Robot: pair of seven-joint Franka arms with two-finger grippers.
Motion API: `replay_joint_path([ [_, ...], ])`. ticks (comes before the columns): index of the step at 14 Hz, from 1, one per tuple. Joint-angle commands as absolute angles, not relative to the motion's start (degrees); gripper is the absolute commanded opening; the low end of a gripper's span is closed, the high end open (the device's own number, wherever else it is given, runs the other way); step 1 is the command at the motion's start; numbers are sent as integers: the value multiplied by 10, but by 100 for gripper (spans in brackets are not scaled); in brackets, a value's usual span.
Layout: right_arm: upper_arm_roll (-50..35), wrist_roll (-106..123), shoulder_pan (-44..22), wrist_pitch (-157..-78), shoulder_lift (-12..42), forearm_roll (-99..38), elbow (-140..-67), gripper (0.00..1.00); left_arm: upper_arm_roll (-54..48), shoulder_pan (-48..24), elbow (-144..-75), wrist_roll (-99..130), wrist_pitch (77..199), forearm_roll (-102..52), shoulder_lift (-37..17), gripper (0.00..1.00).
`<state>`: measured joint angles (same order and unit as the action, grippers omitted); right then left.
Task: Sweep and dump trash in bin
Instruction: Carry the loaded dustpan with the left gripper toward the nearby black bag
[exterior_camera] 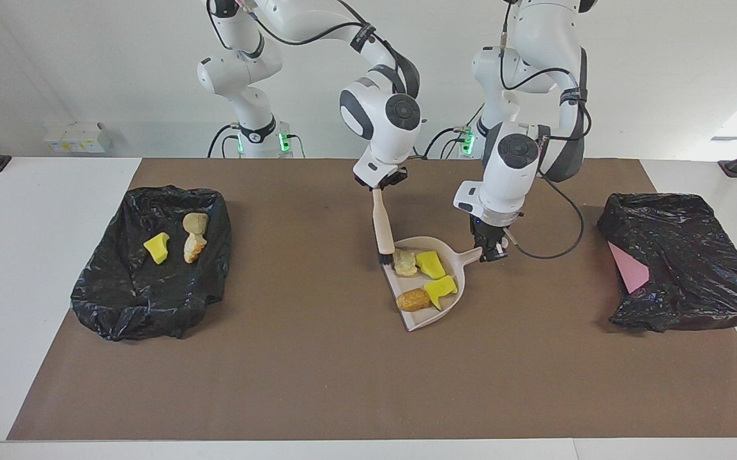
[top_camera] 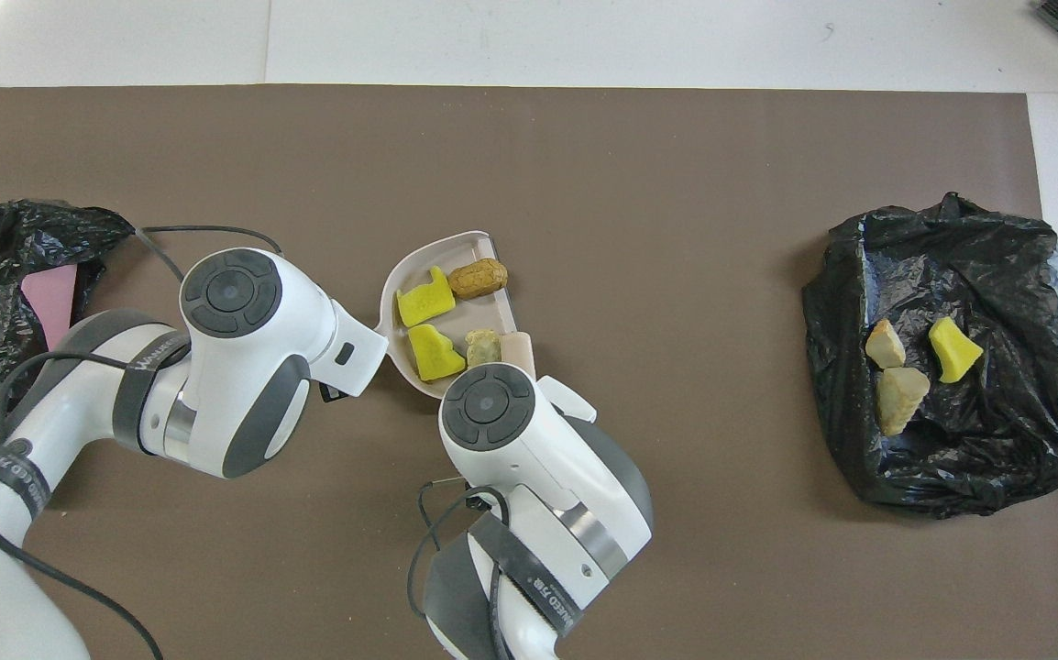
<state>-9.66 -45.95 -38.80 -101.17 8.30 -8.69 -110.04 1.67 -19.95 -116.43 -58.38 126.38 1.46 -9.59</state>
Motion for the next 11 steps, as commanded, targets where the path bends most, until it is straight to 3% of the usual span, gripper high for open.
replay_joint_path([
  [1,-99,-484,-412,-1034,19,-116,-1186,0,15,-160,-1140,-646,1234,-17,-86,0],
  [8,-99,-499,-514,-1140,-113,-188,-1382,0,15,-64,-1018,-755,1100,-54,-85,0],
  [11,-99,-522,-520,-1183,-117,-203,-1409,0,15,-15,-1002,-820,1075,-65,-84,0],
])
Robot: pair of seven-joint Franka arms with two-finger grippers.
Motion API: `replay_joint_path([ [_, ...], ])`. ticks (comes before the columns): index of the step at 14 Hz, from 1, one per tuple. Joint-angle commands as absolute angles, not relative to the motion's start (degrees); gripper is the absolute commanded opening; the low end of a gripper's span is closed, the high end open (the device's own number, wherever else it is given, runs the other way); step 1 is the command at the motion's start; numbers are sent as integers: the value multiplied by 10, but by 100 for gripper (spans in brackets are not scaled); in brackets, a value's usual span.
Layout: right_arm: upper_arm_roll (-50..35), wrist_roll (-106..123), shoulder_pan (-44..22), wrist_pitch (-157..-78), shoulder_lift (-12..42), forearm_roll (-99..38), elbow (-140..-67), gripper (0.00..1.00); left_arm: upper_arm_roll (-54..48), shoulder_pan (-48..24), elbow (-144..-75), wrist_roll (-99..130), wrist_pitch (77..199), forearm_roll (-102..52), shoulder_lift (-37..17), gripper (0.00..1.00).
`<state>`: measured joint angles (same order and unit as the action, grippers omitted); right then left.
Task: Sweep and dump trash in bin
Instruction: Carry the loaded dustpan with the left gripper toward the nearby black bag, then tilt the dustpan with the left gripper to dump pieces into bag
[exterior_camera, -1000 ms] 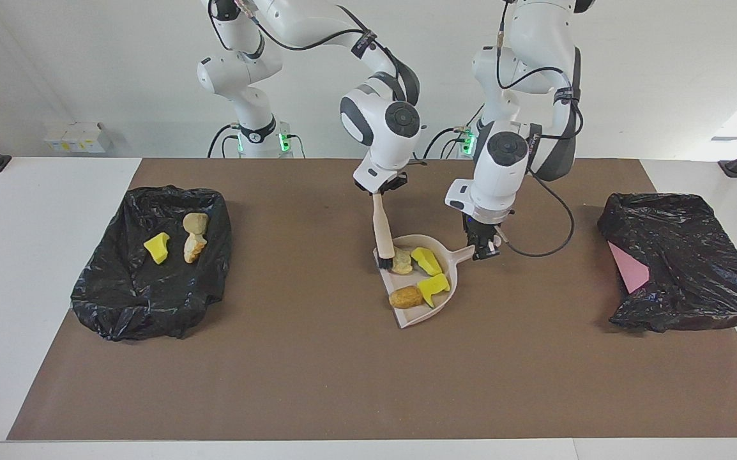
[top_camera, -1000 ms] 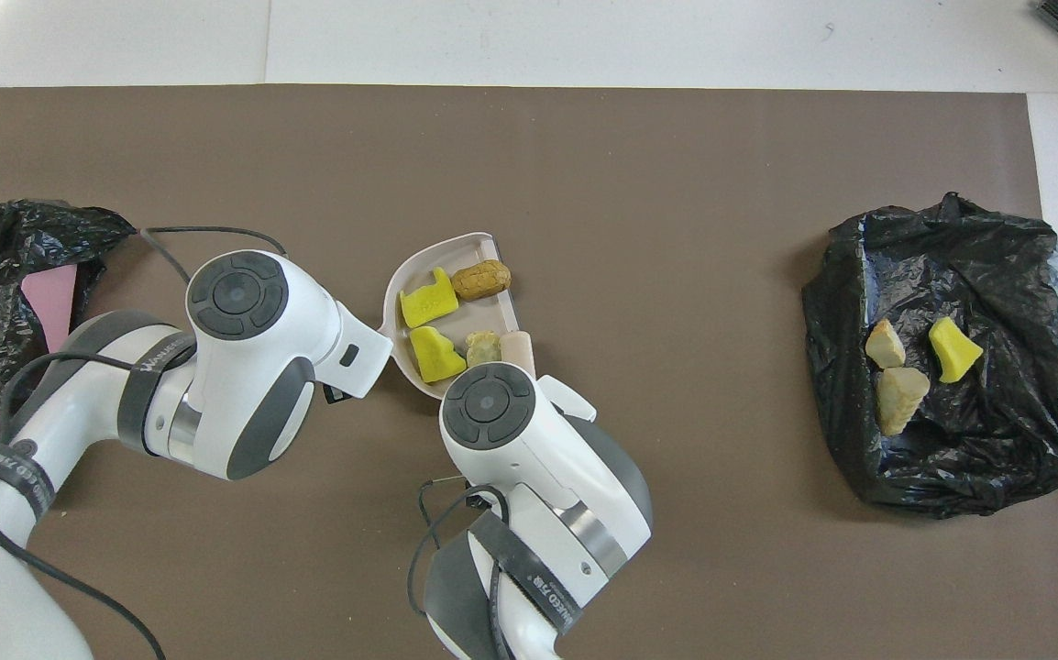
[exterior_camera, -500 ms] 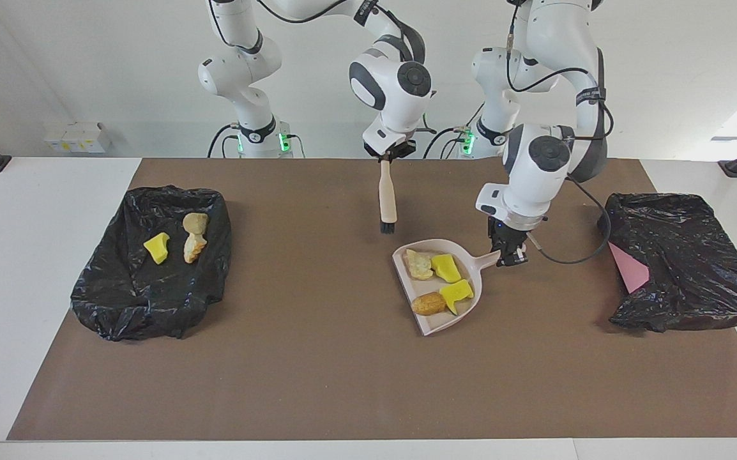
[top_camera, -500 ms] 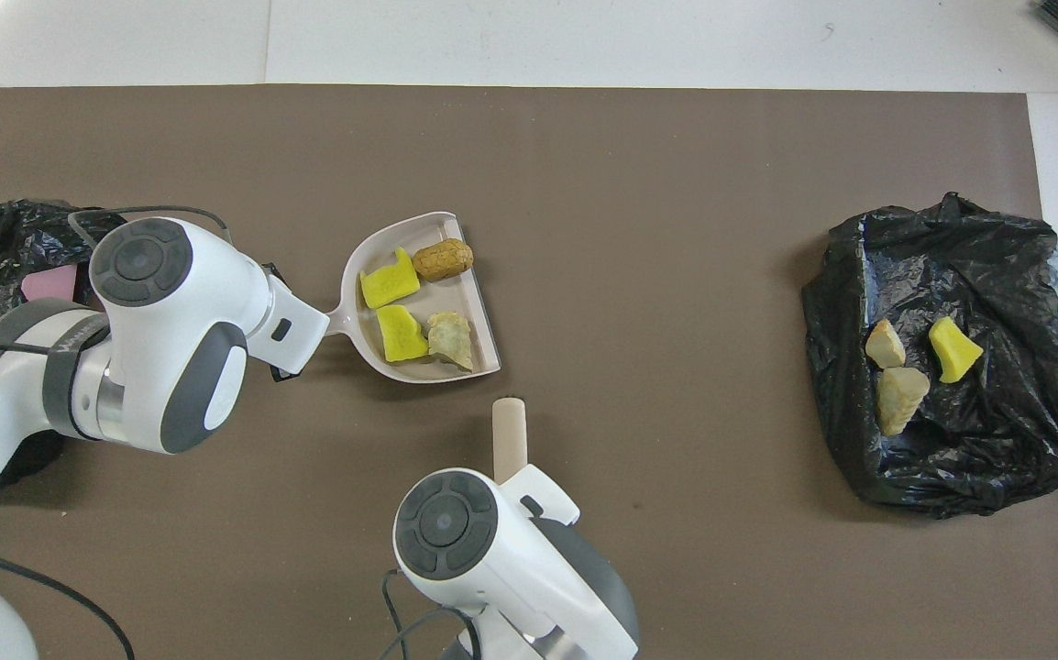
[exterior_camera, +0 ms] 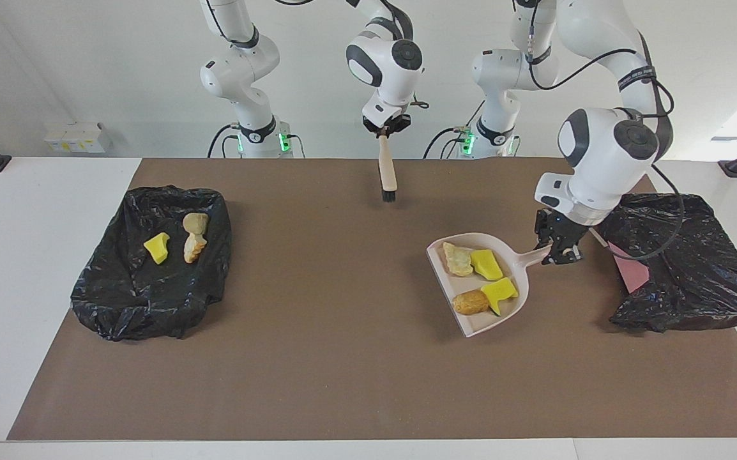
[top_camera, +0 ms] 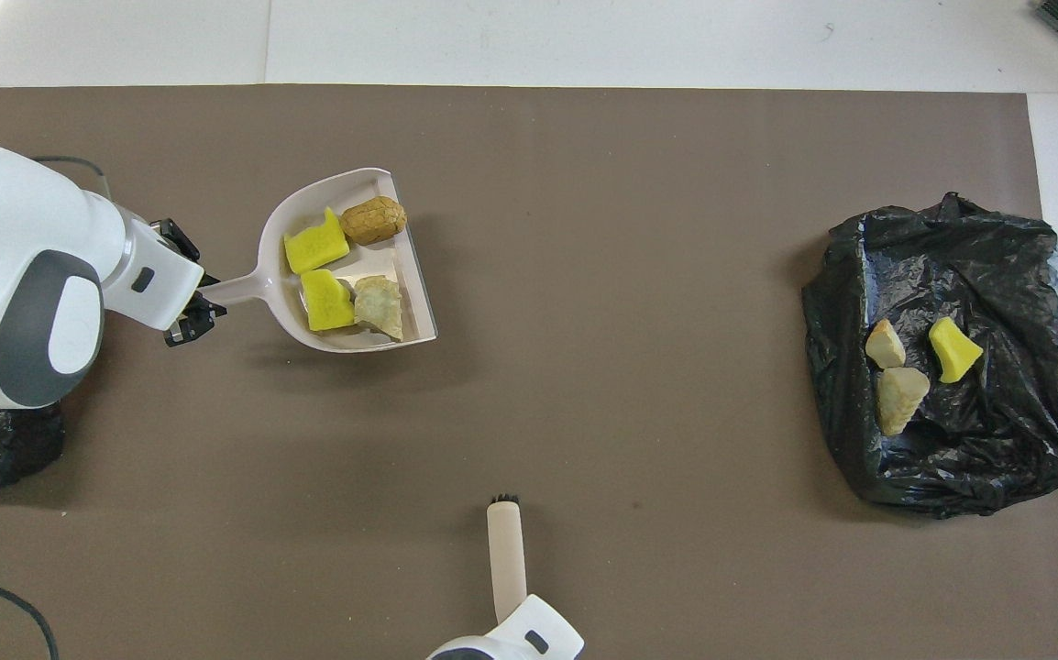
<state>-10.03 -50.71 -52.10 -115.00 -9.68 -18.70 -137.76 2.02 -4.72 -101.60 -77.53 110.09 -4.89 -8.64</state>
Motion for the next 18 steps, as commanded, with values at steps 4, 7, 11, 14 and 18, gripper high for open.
replay_joint_path([
  [4,-100,-523,-524,-1216,-86,-204,-1413,0,13,49,-978,-899,1053,-65,-86,0],
  [7,-99,-511,-543,-1231,-82,-226,-1412,0,18,95,-975,-945,1049,-61,-86,0],
  [11,-100,-494,-540,-1245,-63,-234,-1412,0,23,155,-926,-1017,1014,-56,-102,0],
  [14,-100,-499,-540,-1258,-54,-234,-1412,0,24,200,-912,-1083,1014,-30,-107,0],
  [18,-99,-503,-538,-1253,-47,-234,-1401,30,24,248,-844,-1092,1004,70,-141,0],
])
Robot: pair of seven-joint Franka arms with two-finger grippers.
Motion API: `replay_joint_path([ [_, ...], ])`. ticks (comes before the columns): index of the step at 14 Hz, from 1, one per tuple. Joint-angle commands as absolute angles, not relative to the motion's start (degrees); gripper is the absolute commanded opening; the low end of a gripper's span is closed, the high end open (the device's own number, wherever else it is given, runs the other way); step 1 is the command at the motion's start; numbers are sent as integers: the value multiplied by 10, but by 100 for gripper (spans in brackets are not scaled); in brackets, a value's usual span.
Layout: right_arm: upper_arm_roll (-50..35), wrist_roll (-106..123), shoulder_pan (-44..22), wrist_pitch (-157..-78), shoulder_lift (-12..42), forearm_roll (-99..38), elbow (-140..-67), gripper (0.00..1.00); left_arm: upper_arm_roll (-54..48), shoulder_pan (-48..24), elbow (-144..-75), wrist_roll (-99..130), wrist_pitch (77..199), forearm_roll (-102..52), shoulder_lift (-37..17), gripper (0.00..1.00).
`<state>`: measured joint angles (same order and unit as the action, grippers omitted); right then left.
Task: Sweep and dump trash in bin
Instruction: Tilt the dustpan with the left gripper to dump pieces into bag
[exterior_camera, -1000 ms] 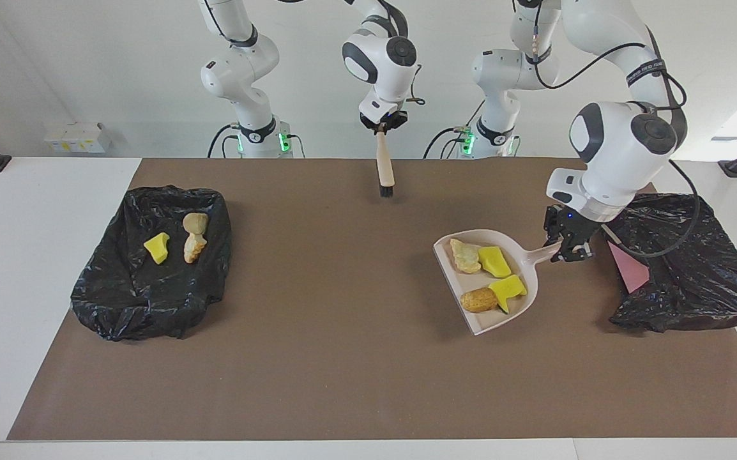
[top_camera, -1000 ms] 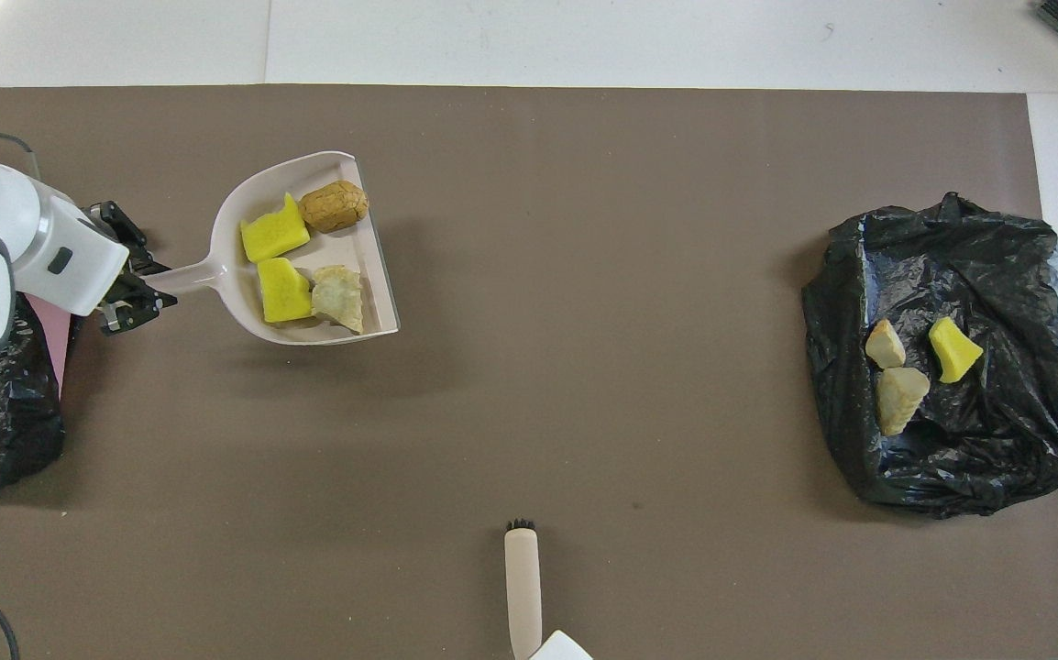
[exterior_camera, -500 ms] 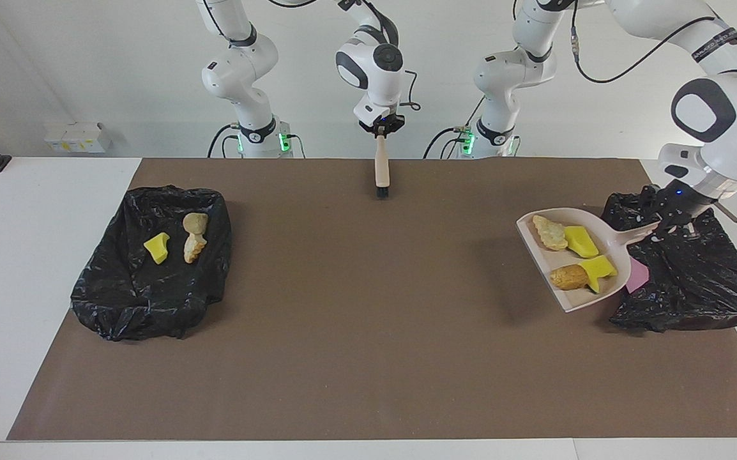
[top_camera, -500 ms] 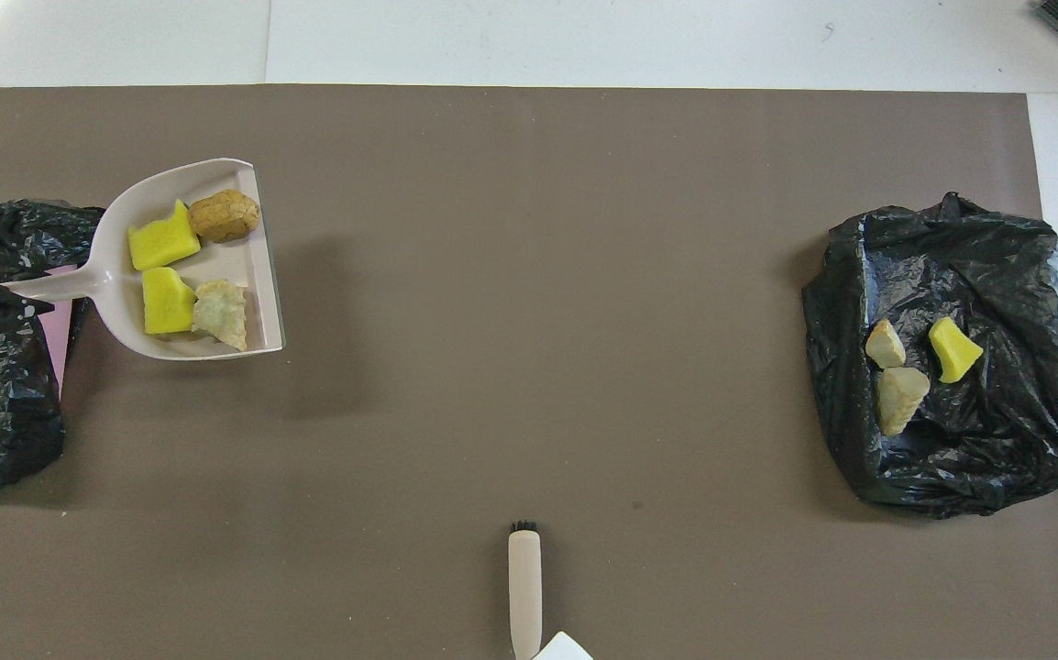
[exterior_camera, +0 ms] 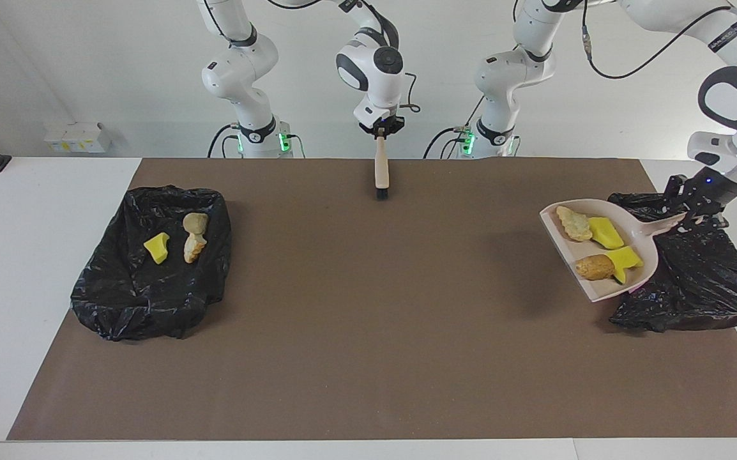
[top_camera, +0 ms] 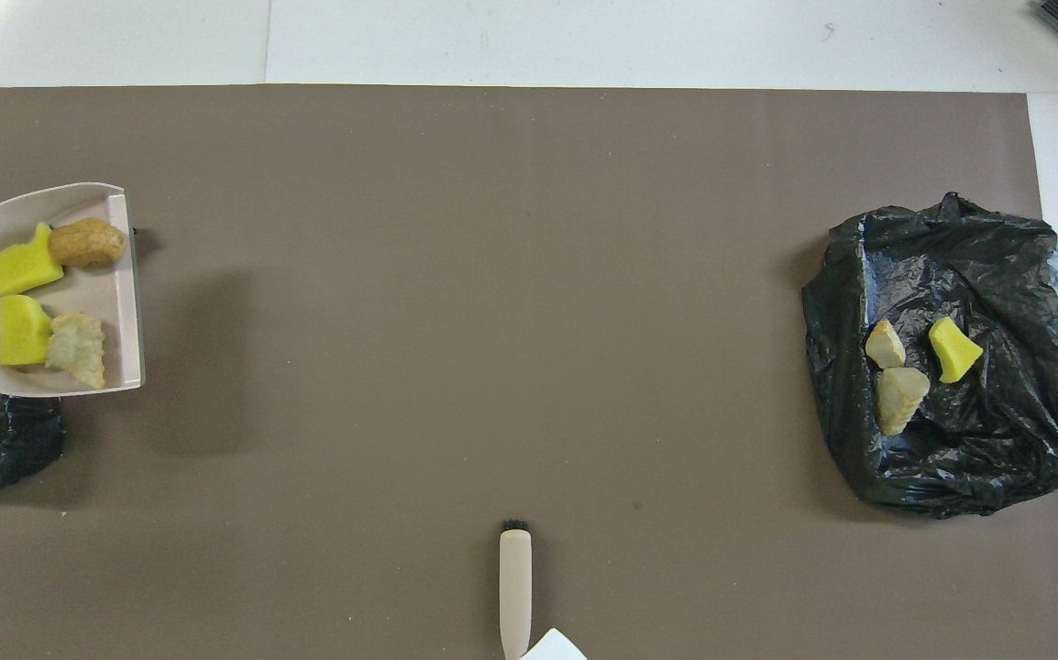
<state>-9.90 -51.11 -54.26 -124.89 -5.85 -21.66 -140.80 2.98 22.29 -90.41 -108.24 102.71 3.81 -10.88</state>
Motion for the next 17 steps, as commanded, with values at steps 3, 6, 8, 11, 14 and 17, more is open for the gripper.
replay_joint_path([
  [3,-98,-501,-533,-1252,-30,-233,-1376,51,24,265,-819,-1091,1040,136,-154,0],
  [6,-98,-498,-507,-1252,-29,-229,-1363,63,24,257,-826,-1081,1089,225,-152,0],
  [8,-95,-497,-496,-1251,-35,-225,-1354,70,23,250,-842,-1039,1104,295,-146,0],
  [11,-93,-495,-454,-1252,-56,-213,-1338,77,22,222,-903,-932,1115,403,-111,0],
  [14,-93,-493,-387,-1242,-60,-179,-1295,84,22,193,-955,-879,1128,513,-82,0],
  [17,-96,-491,-297,-1194,-60,-143,-1237,99,22,164,-959,-874,1116,606,-76,0],
])
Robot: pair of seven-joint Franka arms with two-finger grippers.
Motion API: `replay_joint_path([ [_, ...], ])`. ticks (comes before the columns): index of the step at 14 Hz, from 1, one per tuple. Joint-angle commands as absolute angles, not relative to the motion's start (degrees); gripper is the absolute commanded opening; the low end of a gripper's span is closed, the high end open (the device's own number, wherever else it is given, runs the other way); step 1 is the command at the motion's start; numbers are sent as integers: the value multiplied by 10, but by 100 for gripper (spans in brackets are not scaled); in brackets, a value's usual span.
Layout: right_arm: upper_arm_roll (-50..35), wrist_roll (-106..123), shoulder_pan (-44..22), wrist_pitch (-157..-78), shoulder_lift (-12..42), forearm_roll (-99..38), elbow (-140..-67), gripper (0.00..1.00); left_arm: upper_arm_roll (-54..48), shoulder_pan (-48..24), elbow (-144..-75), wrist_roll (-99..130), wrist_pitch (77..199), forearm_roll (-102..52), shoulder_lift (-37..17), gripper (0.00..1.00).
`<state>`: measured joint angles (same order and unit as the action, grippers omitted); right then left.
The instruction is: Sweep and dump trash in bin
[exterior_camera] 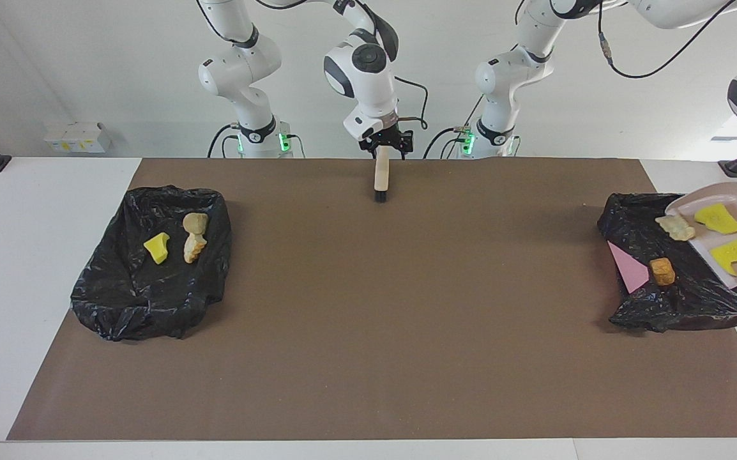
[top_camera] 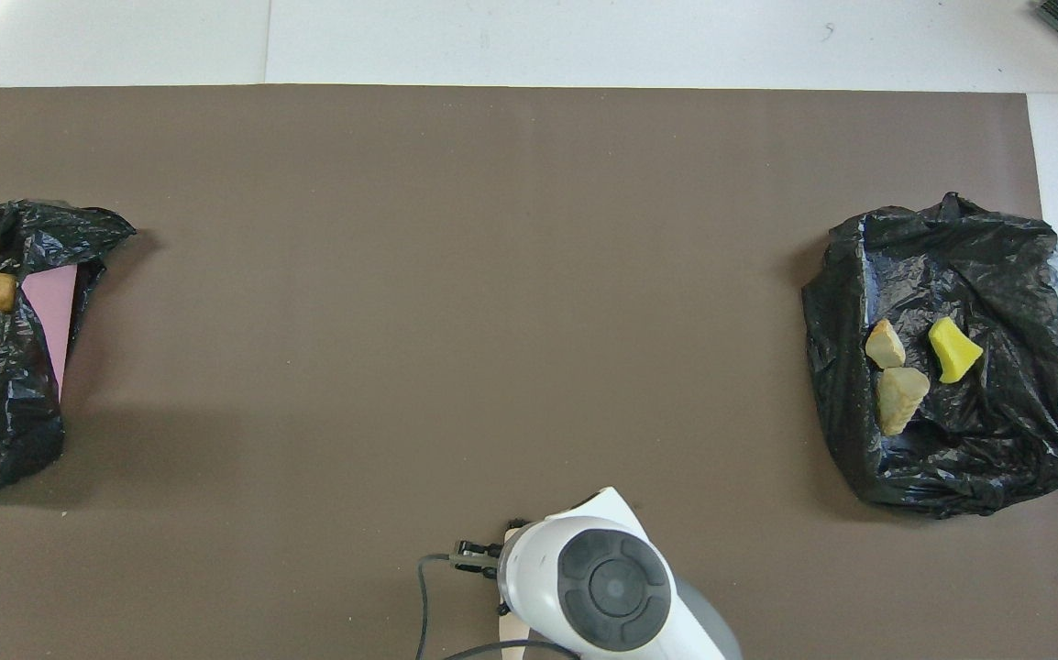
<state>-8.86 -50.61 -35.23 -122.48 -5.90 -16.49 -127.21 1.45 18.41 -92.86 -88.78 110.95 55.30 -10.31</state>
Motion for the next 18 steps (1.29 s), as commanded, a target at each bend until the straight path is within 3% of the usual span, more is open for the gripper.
replay_joint_path([
  [1,-95,-490,-278,-1190,-56,-132,-1219,100,23,157,-959,-870,1108,632,-73,0],
  [5,-94,-417,-186,-1136,-53,-91,-1137,100,18,129,-957,-829,1055,674,-50,0],
  [8,-92,-325,-121,-1086,-57,-82,-1088,100,15,68,-956,-758,962,653,-46,0],
  [11,-93,-261,-72,-1027,-51,-17,-1021,100,15,5,-949,-671,881,561,-47,0],
  [18,-93,-247,-8,-898,-36,36,-910,100,15,-97,-956,-414,852,334,-36,0],
])
